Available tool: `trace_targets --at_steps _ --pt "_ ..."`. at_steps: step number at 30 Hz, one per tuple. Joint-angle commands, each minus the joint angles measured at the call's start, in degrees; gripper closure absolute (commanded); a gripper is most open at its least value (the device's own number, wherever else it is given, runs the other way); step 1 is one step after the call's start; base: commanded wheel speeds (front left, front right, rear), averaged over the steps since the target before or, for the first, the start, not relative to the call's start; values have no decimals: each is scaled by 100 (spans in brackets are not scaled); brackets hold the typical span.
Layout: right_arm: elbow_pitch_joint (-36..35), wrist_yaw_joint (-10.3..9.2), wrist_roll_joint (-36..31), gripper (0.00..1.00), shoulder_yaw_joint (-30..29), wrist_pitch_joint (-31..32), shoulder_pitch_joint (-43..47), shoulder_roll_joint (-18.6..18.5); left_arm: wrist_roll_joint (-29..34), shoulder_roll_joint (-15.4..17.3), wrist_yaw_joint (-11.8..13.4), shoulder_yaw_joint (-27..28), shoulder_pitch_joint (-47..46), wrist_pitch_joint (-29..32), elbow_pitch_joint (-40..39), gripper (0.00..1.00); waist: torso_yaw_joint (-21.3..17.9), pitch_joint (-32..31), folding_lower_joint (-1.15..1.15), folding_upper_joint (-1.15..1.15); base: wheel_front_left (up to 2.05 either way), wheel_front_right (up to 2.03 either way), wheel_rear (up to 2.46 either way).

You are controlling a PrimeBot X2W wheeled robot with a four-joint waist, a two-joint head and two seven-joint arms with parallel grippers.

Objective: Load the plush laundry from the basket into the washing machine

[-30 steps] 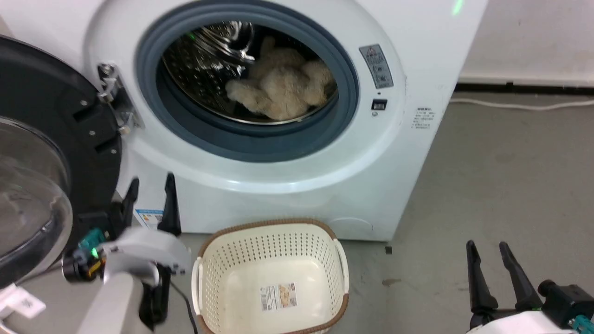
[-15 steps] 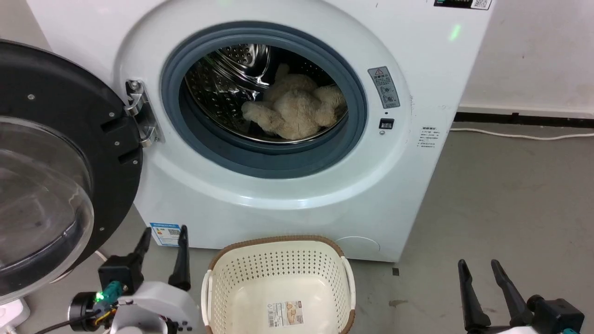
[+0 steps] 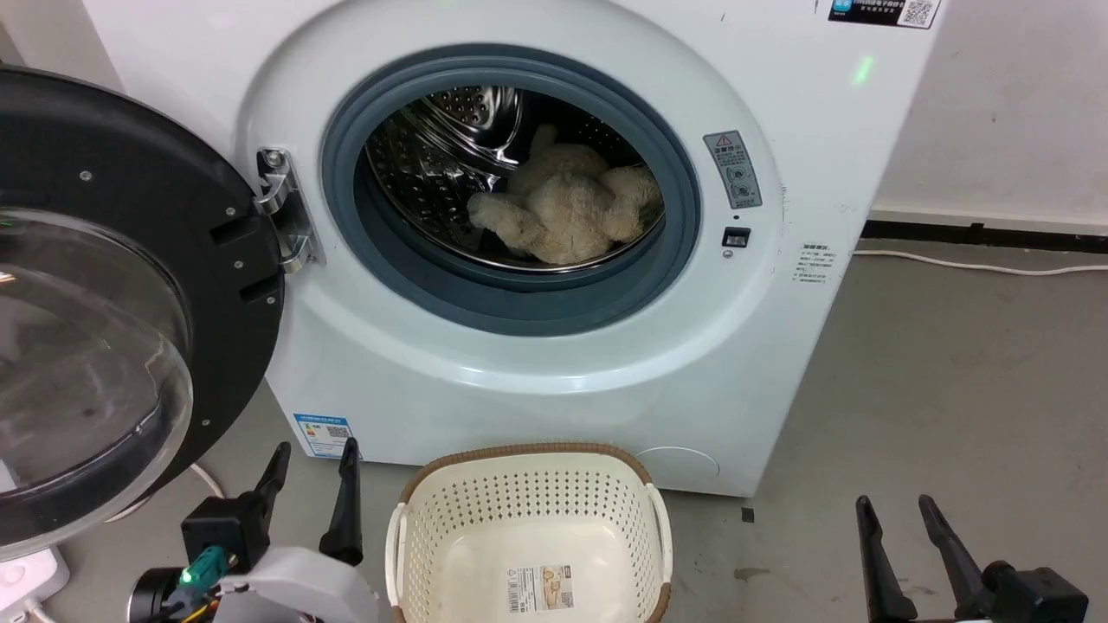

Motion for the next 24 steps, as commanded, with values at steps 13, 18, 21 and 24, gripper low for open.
trace_targets --at_steps 13,18,21,24 --pt "-132 -4 -9 0 27 -25 35 -3 -156 95 41 17 300 133 -451 0 14 9 0 0 0 0 0" --pt "-132 -4 -20 0 44 -25 10 -3 -189 117 27 25 278 108 -462 0 15 33 0 0 0 0 0" --pt "-99 0 -1 100 35 4 -6 0 -161 90 22 5 196 144 -445 100 15 34 0 0 0 0 0" --pt "-98 0 -2 100 33 5 -6 0 -159 85 21 -4 196 144 -446 100 14 35 0 0 0 0 0"
